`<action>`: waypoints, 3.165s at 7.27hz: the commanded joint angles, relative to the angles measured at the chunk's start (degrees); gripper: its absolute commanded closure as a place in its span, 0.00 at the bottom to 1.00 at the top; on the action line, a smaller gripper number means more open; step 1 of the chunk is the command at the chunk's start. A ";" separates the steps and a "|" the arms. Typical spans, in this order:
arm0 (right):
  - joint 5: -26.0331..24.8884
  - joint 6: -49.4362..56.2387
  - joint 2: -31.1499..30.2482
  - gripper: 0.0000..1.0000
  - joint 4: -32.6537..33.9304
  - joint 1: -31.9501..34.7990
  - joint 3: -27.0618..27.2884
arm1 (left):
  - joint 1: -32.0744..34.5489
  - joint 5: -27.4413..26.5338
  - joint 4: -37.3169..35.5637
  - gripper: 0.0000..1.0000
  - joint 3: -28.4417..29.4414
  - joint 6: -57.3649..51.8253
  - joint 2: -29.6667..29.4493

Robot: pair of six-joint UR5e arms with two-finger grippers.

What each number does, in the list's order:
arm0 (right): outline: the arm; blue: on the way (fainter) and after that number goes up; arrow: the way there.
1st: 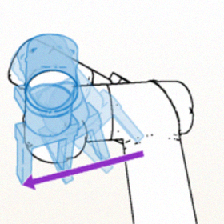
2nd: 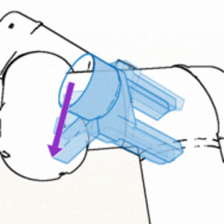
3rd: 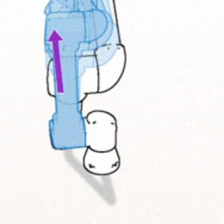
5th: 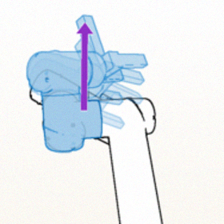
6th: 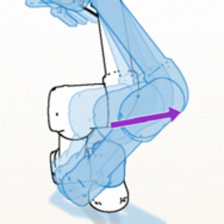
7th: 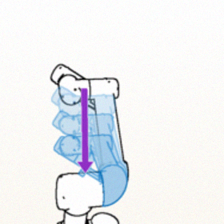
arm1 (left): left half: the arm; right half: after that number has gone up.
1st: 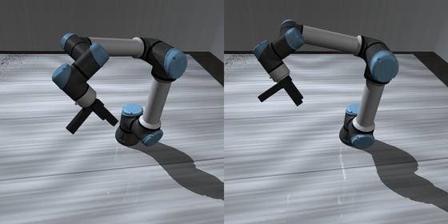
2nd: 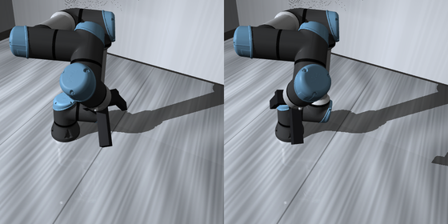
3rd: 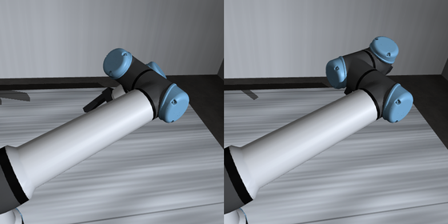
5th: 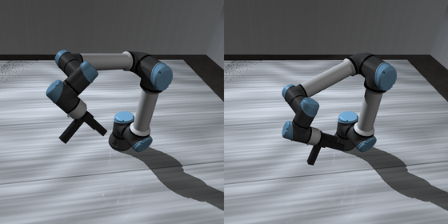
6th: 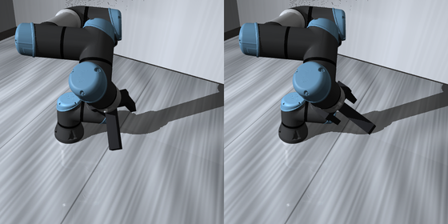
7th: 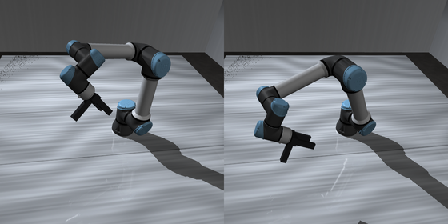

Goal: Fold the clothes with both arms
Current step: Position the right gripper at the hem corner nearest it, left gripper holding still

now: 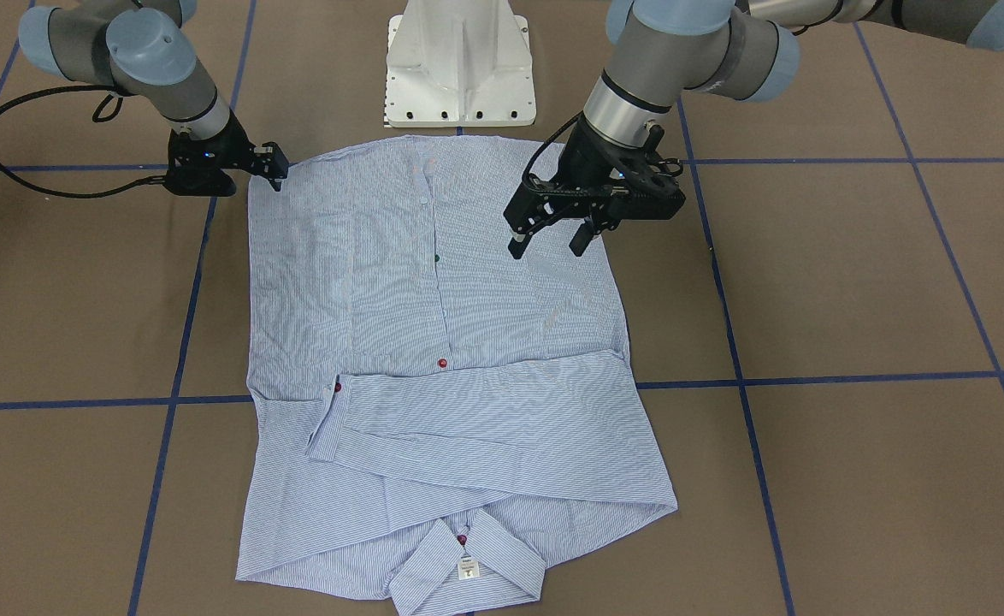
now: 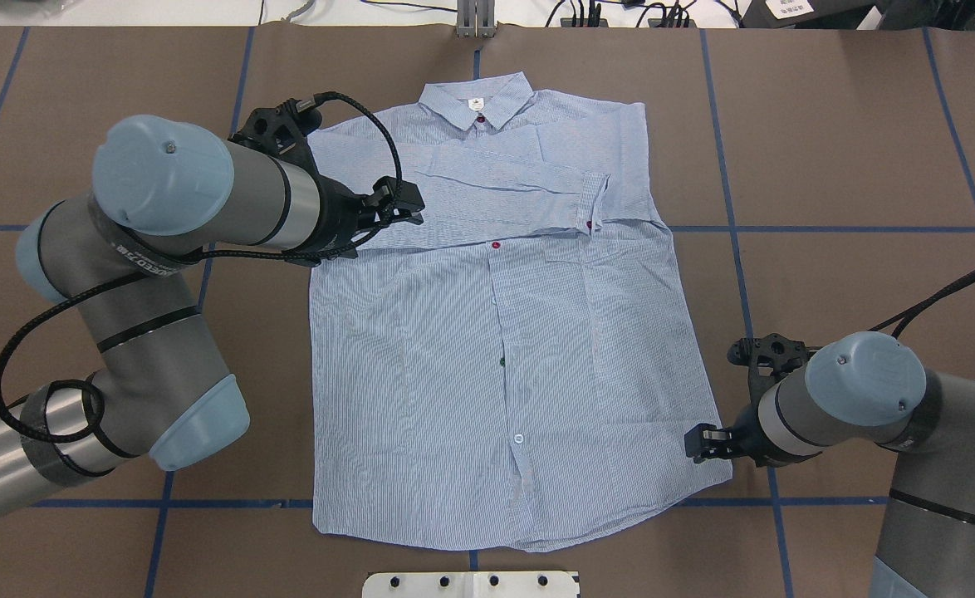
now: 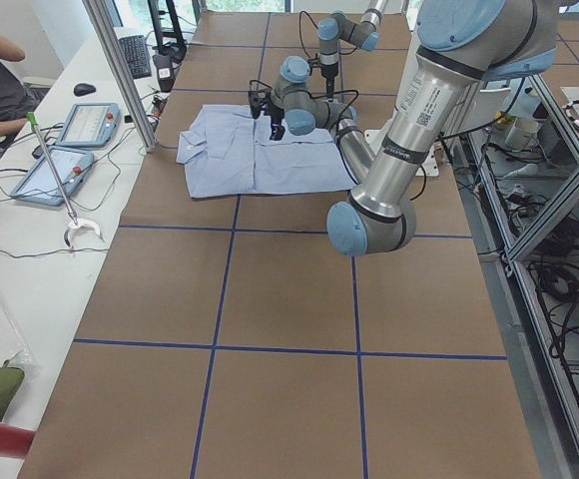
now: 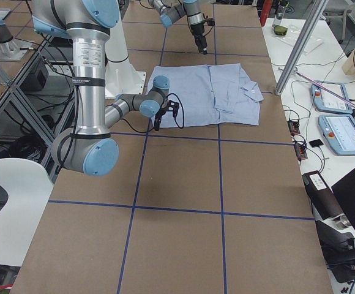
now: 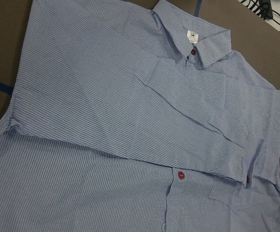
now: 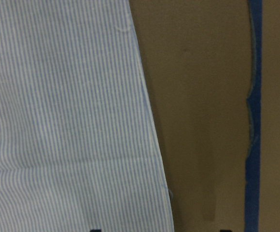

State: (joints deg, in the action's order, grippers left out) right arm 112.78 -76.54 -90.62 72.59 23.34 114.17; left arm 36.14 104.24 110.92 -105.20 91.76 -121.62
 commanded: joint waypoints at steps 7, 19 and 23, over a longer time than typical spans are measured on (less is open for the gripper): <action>0.24 -0.01 0.09 0.47 0.00 -1.11 -0.08 | -0.02 0.00 0.00 0.00 0.09 0.00 0.34; 0.60 -0.01 0.09 0.88 0.09 -0.93 0.09 | -0.02 0.00 -0.09 0.00 0.00 0.00 0.25; 0.51 -0.01 0.88 1.00 0.00 -1.02 1.23 | 0.07 0.00 -0.17 0.00 -0.09 0.00 0.60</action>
State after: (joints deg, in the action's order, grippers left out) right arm 113.42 -76.55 -89.85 72.63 22.38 114.85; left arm 36.14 104.24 110.81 -105.26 91.76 -121.19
